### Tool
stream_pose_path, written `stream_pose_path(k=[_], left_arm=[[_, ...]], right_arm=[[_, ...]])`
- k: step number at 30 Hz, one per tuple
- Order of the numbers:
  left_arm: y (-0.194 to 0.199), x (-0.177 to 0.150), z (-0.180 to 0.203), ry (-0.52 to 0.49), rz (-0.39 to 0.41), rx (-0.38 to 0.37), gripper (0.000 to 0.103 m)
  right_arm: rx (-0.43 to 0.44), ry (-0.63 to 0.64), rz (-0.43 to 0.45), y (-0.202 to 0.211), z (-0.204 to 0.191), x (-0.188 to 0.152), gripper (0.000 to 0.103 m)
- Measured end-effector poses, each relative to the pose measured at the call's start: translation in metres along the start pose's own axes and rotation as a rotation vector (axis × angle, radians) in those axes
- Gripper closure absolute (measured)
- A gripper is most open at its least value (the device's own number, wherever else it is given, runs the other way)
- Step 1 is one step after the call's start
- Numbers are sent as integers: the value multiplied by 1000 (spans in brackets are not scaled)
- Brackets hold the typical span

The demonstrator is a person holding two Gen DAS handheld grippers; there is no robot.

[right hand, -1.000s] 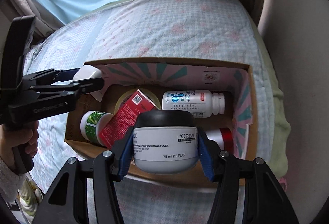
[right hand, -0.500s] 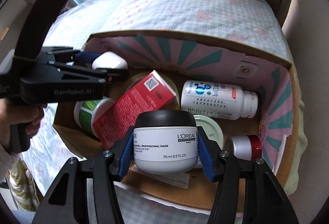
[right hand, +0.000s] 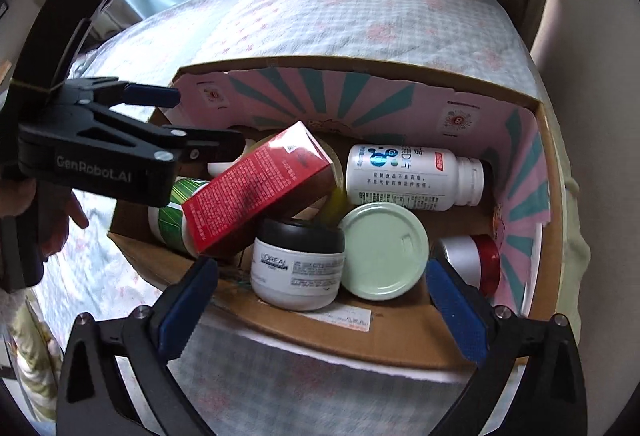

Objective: Organize rigid objects

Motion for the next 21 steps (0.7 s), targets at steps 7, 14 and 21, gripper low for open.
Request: stream_pose_path(k=[7,14,21], left_arm=[[19,-6,1,-9,24,10,0],[55,-16,-1,8,70,6,0],[136,-35,-18,78,176,-5,0]], right_arm=[[-8,-7,18,14,-7,0,0],[-29,-13,44,39,-14,2,0],[-78,12,126,104,-41,12,0]])
Point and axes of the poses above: each gripper's, at about its wrist camera, not at the fingertips, and y roughly against the way its jaws point, z to its right, x to its top, the point moved 3 cm from there along -y, roughly the way its jaws point, and after that the axes turned 12 degrees about -z, right-handed, at the moved point
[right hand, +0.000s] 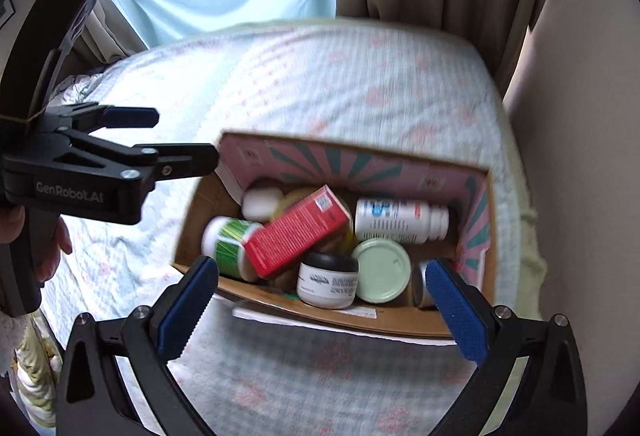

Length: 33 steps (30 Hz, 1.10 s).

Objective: Organize rigid objects

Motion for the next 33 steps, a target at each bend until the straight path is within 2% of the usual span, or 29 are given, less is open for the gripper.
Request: stream_pose_path(k=[4,7,12,15,18,25,28,33], left_arm=[[71,-12,-20,56,86,7,0],[133,-31,-39,98,150,42,0],[232,-79,-71,160,284,80,0],[271,-112,-85,184,339,118,0],[294,-141,-95,204,368,164,0],[317,-194,-105,260,437,190,0],[319,-202,-101,248,454,217,0],[325,-207,-98,236,468,213,0]], right_arm=[[-21,-25,69,58,-20,12,0],[-32,-65,129,108,-40,17,0],[-59,-110,238,186,-86,17,0],[-54,-123,289,212,-109,12,0],[-55,-130,326,229,-131,2,0],[-113,-123,371,238,-159,-18,0],[-116,-134,382,241,-162,-21,0],[-129,-133,400,247,-168,-23,0]])
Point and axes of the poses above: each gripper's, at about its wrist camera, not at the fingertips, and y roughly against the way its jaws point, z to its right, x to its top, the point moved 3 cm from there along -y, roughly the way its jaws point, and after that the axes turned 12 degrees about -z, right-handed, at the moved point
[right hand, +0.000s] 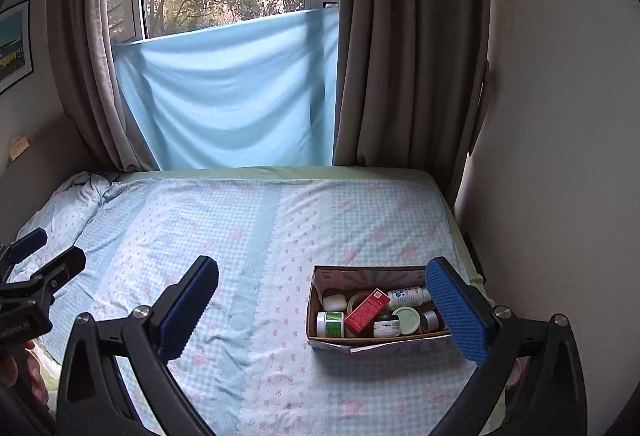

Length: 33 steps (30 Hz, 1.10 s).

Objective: Organize rigid objects

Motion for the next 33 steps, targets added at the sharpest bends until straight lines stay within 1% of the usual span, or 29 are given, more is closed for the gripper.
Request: stream_pose_path(k=[14,33], left_arm=[[-3,7,5,-21,16,-33,0],[-19,26,17,-50,17,-33,0]], right_arm=[[-20,4,13,2,-5,1,0],[-37,-23,16,-3,-2,11,0]])
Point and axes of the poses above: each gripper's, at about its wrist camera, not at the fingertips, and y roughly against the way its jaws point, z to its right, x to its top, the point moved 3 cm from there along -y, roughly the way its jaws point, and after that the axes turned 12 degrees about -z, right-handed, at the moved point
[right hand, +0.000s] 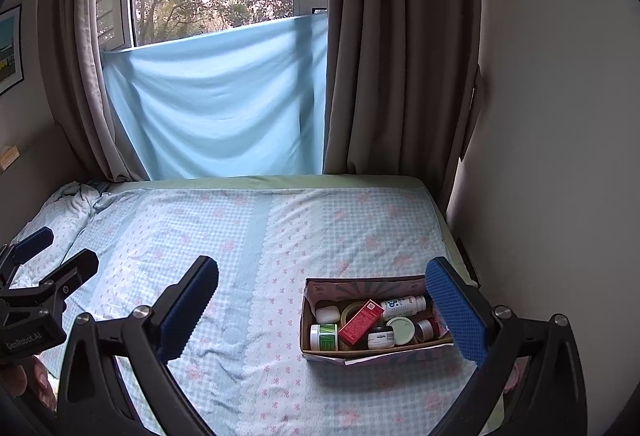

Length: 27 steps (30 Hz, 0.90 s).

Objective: Organize rigid objects

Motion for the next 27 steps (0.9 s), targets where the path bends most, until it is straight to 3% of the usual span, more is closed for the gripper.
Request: stream_pose_path(k=[18,27], left_arm=[[-10,6,-3,11,-18,-3,0],[-8,6,-12,43,13,17,0]], right_arm=[[-2,-1,-5,-2,0,3,0],[-3,-1,-6,-2,-1,4,0]])
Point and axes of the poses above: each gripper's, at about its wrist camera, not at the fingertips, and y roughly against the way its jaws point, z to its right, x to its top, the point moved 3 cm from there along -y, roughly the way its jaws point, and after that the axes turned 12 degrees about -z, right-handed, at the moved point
